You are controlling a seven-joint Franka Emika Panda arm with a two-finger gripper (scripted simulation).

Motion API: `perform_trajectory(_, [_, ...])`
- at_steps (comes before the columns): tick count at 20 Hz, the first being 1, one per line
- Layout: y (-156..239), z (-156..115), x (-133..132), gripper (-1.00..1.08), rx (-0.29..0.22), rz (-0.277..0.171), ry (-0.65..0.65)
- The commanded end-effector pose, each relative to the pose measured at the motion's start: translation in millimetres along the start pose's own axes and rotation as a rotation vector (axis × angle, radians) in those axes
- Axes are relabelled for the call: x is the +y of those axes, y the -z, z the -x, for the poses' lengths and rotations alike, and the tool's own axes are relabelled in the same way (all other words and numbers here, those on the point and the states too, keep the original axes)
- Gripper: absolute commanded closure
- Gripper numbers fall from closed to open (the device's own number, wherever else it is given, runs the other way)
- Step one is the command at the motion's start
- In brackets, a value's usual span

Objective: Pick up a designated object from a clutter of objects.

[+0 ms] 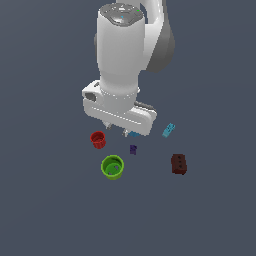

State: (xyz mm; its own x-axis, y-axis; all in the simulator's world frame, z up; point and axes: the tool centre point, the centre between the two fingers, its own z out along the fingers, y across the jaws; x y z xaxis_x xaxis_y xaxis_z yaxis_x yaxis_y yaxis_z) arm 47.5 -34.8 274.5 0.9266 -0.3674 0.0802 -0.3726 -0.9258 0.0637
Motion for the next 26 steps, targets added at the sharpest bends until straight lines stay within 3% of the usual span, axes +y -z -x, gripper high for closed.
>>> perform_trajectory(1, [-10, -6, -2, -0.20, 0.008, 0.009, -0.057])
perform_trajectory(26, [-118, -49, -17, -0.20, 0.115, 0.070, -0.588])
